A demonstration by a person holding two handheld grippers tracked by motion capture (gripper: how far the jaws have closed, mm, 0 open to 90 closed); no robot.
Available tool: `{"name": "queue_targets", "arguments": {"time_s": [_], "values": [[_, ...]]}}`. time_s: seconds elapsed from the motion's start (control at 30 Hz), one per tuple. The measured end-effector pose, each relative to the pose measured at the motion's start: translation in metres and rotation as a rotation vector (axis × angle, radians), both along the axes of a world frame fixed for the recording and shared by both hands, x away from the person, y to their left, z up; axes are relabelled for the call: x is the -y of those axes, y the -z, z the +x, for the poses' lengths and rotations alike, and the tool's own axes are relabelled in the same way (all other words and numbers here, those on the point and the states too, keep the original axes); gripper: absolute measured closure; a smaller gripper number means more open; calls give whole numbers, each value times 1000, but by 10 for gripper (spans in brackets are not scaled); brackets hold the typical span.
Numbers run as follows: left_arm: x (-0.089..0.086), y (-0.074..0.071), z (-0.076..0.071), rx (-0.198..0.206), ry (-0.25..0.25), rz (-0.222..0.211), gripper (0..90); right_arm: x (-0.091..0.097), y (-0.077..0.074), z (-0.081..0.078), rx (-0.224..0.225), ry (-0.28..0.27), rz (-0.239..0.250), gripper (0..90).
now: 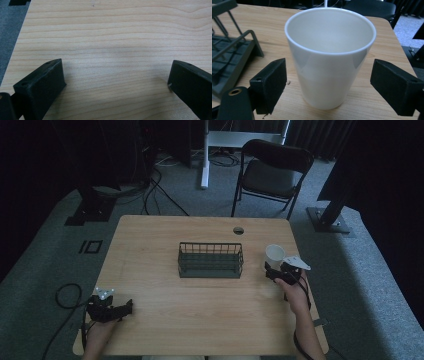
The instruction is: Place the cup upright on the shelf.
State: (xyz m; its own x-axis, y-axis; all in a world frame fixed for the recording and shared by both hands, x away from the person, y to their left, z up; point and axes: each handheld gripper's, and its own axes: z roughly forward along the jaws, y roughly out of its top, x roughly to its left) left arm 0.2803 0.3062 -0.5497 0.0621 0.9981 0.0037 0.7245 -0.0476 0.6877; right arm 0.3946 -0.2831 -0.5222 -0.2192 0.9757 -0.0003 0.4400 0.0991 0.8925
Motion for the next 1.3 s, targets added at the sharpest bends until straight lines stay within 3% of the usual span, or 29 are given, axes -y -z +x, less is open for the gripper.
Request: {"name": "queue_targets", "arguments": {"time_s": [0.23, 0.4, 0.53, 0.93, 1.07, 1.3], "values": [[0, 0, 0, 0, 0, 0, 10, -1, 0, 9, 12, 13, 14, 135], [0, 0, 0, 0, 0, 0, 10, -2, -2, 14, 20, 0, -12, 135], [0, 0, 0, 0, 0, 0, 10, -5, -3, 18, 15, -17, 8, 134], [0, 0, -1, 0, 1, 0, 10, -10, -5, 25, 13, 4, 34, 150], [0, 0, -1, 0, 1, 0, 10, -9, -6, 25, 13, 30, 15, 205], [0, 0, -1, 0, 1, 0, 10, -8, -8, 22, 4, 3, -6, 207]]}}
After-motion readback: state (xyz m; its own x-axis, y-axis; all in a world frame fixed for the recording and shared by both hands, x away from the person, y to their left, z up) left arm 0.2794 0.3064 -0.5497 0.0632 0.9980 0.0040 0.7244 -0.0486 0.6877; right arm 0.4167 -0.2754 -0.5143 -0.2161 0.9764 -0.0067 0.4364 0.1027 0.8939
